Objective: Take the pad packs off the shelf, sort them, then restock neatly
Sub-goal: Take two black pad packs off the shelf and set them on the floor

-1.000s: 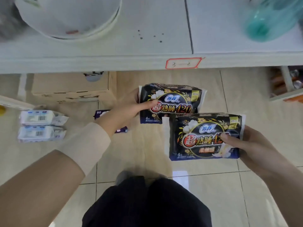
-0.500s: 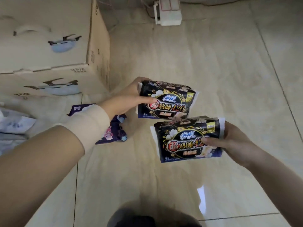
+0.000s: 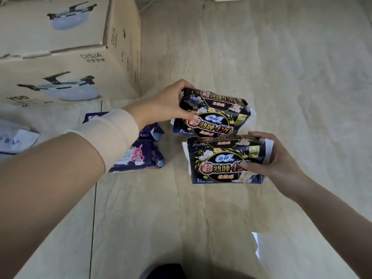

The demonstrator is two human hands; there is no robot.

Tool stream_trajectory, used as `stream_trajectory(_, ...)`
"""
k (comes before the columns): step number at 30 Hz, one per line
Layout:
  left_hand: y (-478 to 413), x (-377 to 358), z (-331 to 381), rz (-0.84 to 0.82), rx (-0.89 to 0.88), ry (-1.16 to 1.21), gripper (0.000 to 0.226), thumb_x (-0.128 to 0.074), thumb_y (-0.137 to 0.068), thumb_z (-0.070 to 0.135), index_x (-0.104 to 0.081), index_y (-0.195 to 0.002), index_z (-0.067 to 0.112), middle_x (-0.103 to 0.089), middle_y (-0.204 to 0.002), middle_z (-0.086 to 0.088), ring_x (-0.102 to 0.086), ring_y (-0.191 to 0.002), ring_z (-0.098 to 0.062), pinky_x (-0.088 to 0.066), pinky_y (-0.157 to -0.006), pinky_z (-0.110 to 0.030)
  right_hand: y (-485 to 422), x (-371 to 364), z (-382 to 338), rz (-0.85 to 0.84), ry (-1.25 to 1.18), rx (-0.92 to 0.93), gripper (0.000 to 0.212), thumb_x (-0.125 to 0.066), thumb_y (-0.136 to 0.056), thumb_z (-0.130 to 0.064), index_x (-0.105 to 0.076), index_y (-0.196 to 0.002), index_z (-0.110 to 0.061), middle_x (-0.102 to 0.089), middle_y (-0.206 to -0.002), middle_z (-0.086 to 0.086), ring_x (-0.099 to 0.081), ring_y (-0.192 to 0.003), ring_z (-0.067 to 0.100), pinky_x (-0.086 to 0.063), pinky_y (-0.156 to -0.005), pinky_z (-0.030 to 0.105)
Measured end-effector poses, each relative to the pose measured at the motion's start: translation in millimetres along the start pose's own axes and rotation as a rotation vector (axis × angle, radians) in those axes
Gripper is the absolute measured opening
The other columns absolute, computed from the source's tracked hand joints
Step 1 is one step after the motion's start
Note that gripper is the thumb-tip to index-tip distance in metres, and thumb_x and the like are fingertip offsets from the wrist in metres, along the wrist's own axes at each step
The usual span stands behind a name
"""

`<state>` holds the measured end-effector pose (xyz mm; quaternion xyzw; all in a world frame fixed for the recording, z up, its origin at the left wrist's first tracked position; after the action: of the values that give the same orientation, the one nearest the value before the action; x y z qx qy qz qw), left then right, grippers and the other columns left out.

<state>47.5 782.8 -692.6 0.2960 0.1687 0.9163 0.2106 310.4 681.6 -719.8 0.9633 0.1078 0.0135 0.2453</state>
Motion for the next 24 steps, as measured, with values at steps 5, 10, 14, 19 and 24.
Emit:
stream_trajectory(5, 3, 6, -4, -0.031, -0.035, -0.110, 0.057, -0.078, -0.071, 0.016, -0.039, -0.111, 0.024, -0.046, -0.101, 0.018, -0.048, -0.093, 0.002, -0.040, -0.074, -0.001, -1, -9, 4, 0.071, 0.124, 0.141, 0.063, -0.076, -0.065, 0.010, -0.051, -0.104, -0.033, -0.062, -0.108, -0.005, -0.065, -0.091, 0.004, -0.057, -0.065, 0.024)
stream_trajectory(10, 10, 15, -14, -0.060, -0.034, -0.215, 0.061, -0.078, -0.071, 0.017, -0.037, -0.115, 0.022, -0.044, -0.113, 0.008, -0.046, -0.103, -0.006, -0.035, -0.075, 0.001, -4, -17, 11, 0.106, 0.349, 0.294, 0.068, -0.083, -0.058, -0.011, -0.047, -0.102, -0.048, -0.059, -0.102, -0.019, -0.061, -0.095, 0.009, -0.050, -0.082, 0.027)
stream_trajectory(14, 18, 22, -23, -0.125, 0.000, -0.237, 0.071, -0.078, -0.071, 0.018, -0.036, -0.128, 0.022, -0.043, -0.123, 0.010, -0.044, -0.112, -0.006, -0.035, -0.091, -0.014, -10, -27, 13, 0.122, 0.504, 0.409, 0.072, -0.085, -0.059, -0.003, -0.044, -0.103, -0.041, -0.058, -0.099, -0.018, -0.058, -0.090, 0.009, -0.045, -0.078, 0.013)
stream_trajectory(19, 25, 29, -26, -0.207, 0.014, -0.253, 0.071, -0.076, -0.074, 0.021, -0.036, -0.134, 0.024, -0.042, -0.126, 0.015, -0.038, -0.119, -0.002, -0.027, -0.098, -0.018, -14, -34, 17, 0.093, 0.657, 0.495, 0.067, -0.086, -0.059, -0.007, -0.048, -0.114, -0.015, -0.058, -0.107, 0.001, -0.055, -0.094, 0.009, -0.043, -0.078, 0.012)
stream_trajectory(24, 26, 30, -22, -0.242, 0.028, -0.246, 0.064, -0.070, -0.079, 0.025, -0.038, -0.134, 0.022, -0.041, -0.126, 0.017, -0.036, -0.118, 0.003, -0.026, -0.094, -0.011, -7, -36, 9, 0.010, 0.665, 0.521, 0.075, -0.083, -0.062, -0.037, -0.048, -0.124, -0.012, -0.055, -0.111, -0.003, -0.050, -0.102, -0.001, -0.040, -0.085, 0.006)
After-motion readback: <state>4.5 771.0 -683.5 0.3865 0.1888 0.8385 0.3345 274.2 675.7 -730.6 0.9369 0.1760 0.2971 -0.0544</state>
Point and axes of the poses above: each hand's wrist, its own y-axis away from the middle knuckle, its own x-axis out of the back of the hand, z = x × y, the point moved 1 cm from there along -y, towards the middle knuckle
